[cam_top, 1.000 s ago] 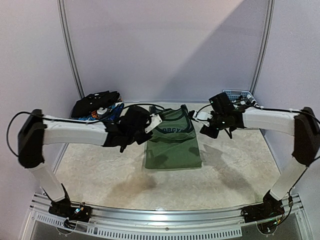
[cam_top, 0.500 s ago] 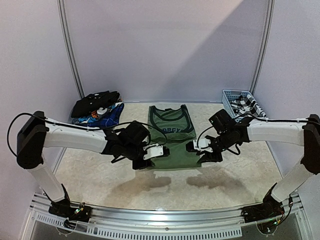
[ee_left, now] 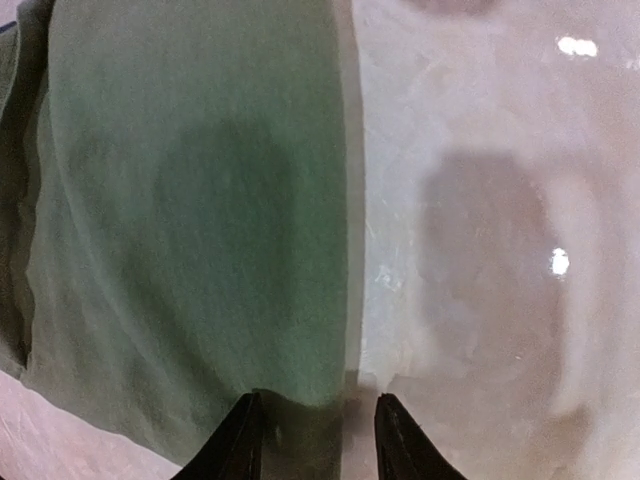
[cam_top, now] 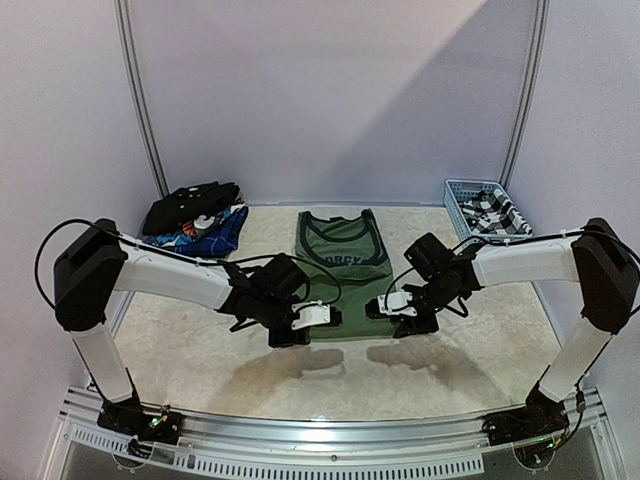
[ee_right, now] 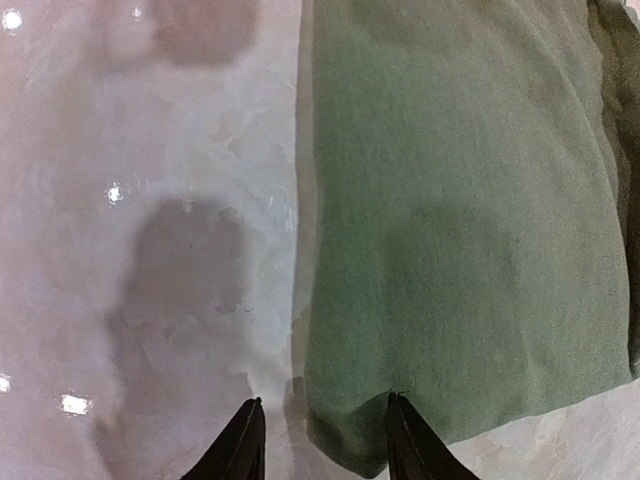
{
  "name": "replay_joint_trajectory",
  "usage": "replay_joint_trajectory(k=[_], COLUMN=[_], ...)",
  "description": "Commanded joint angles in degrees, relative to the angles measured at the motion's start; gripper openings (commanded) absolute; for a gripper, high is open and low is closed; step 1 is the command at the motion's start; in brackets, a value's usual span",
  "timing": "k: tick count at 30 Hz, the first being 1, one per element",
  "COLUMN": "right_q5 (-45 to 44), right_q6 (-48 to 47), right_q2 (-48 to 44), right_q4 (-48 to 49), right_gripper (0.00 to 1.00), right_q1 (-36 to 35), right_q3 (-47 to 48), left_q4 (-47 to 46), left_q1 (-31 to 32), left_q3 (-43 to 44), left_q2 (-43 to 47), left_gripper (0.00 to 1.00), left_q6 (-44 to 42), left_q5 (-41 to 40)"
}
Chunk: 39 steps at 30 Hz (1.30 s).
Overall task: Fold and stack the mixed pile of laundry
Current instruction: Pick up the 2/3-rectangle-folded tank top from the center of the board.
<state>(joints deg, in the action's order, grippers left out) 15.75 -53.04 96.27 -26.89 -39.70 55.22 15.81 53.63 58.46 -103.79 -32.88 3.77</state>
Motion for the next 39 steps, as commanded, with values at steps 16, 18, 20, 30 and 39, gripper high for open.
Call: replay_joint_trajectory(k=[16,18,20,30,39], right_q5=[-5.10,-4.79,-4.38,-1.14,-0.84], right_q6=[1.04,1.22,1.59,5.52,9.60], right_q2=[5.46,3.15,0.25,-19.68,-29.19], right_q4=[1.12,-0.61,-3.21,-18.03,-25.13], right_gripper=[0.11,0.06,0.04,0.03,0.02], right_q1=[-0.79,-0.76,-0.81,-0.81,-0.73], right_q3=[-0.70,-0.60,-0.41,-0.10,4.47], left_q4=[1.87,3.31,6.13,20.86,26.47], left_q1=[4.42,4.69,5.01,11.00,13.96], left_q3=[1.46,1.81,2.92,8.77,16.32], left_q2=[-5.51,-3.61,-0.76,12.48,17.51], left_gripper=[0.07,0.00,0.00,0.00,0.00], left_q6=[-5.59,-4.85,-3.26,5.75,9.83], left_q5=[-15.10,-15.57,-15.81,-18.47,-25.30])
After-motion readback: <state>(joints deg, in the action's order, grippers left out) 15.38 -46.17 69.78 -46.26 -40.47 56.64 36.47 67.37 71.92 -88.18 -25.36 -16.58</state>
